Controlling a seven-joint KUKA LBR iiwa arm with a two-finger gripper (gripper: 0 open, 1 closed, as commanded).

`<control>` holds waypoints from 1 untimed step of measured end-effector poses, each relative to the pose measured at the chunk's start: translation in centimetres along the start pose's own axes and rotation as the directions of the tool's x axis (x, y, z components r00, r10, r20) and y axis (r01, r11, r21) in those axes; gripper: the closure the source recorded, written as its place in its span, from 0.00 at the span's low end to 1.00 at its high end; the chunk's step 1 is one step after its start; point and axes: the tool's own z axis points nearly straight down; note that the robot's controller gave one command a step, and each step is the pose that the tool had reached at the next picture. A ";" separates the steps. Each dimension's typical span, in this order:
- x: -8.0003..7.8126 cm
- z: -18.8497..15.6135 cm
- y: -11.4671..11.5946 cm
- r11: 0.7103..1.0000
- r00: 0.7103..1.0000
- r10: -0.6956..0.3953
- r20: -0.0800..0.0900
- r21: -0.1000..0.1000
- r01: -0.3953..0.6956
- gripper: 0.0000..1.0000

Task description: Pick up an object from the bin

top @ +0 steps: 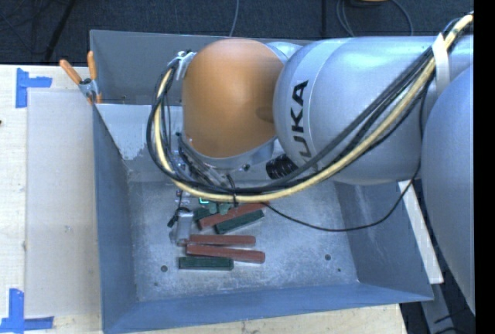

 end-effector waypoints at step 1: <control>-0.2 -0.3 -0.1 1.000 1.000 0.004 0.006 -0.002 -0.004 0.00</control>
Offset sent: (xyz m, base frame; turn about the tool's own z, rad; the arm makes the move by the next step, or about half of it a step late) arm 0.0178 -0.0819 -0.1543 -0.1926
